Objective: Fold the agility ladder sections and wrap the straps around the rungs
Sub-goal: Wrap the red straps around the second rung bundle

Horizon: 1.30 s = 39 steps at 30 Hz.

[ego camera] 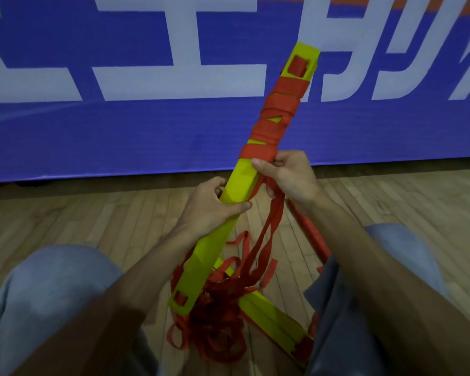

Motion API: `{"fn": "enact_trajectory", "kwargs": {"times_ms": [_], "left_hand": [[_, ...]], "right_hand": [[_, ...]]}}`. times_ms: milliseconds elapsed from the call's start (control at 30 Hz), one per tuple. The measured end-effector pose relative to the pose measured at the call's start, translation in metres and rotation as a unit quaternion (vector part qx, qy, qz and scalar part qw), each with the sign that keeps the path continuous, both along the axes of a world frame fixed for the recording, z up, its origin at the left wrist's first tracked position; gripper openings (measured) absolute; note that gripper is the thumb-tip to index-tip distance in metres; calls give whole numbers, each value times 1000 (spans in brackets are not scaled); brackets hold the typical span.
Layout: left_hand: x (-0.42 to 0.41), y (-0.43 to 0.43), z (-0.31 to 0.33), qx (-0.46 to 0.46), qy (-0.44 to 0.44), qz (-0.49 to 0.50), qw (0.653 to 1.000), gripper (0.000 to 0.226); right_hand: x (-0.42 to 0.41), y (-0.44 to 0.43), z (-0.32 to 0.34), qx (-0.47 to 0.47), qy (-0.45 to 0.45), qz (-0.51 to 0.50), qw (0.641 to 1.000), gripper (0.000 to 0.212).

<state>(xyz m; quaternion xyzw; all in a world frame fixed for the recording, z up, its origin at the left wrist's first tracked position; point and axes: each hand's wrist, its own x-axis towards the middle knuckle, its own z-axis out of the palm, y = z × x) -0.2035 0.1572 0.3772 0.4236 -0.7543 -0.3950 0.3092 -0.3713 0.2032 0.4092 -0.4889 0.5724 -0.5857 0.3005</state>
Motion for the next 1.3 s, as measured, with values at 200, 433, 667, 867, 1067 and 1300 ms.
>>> {"fn": "enact_trajectory", "kwargs": {"times_ms": [200,433,667,867,1067,1300], "left_hand": [[5,10,17,117,78,-115,983,35],[9,13,17,350,196,-299,866,55],[11,7,18,341,187,-298,872,48],[15,1,14,262,179,-245,916,50],[14,3,18,237,188,-151,941,44],[8,4,14,160,171,-39,971,39]], "right_hand": [[-6,7,12,-39,-67,40,996,15],[-10,13,17,-95,-152,127,976,12],[-16,9,12,-117,-221,180,951,45],[-15,6,15,-107,-109,154,976,42],[-10,10,17,-65,-16,76,995,32],[-5,11,16,25,-22,143,989,33]]}}
